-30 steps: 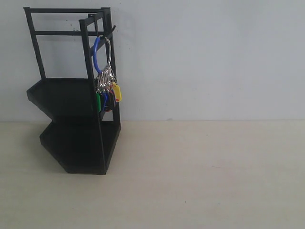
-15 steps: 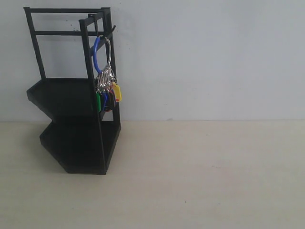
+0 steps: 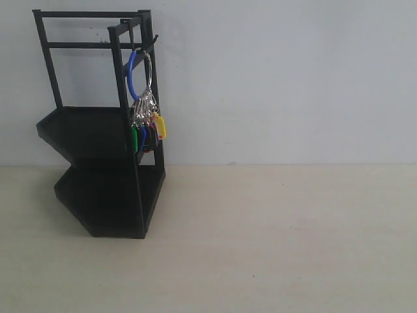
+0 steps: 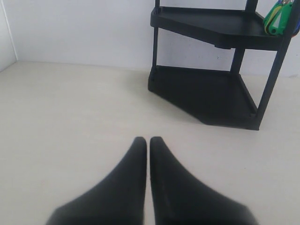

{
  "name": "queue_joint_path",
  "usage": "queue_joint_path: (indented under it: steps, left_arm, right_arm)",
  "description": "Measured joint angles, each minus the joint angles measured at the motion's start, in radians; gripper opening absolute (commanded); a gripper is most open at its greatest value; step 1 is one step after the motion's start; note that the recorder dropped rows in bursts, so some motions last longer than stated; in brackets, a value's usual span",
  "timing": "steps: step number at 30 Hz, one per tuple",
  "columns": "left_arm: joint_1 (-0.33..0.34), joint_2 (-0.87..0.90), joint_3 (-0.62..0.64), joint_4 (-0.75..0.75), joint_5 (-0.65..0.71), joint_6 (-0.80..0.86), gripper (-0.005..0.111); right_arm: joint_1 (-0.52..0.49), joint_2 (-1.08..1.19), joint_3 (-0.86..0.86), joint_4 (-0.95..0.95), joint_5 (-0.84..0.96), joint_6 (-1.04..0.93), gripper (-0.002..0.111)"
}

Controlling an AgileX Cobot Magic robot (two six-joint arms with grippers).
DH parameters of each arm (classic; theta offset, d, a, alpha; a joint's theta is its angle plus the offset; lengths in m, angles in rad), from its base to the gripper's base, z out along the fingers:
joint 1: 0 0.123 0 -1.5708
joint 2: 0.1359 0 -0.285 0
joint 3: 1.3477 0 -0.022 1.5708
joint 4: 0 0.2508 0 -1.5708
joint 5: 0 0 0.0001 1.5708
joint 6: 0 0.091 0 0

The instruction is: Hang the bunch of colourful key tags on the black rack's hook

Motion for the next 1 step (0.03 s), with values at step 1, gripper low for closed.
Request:
queue_joint_path:
  steps: [1]
  left_arm:
    - [0.000, 0.000, 0.000, 0.000, 0.000, 0.000, 0.004]
  right_arm:
    - [0.000, 0.000, 0.000, 0.000, 0.000, 0.000, 0.000]
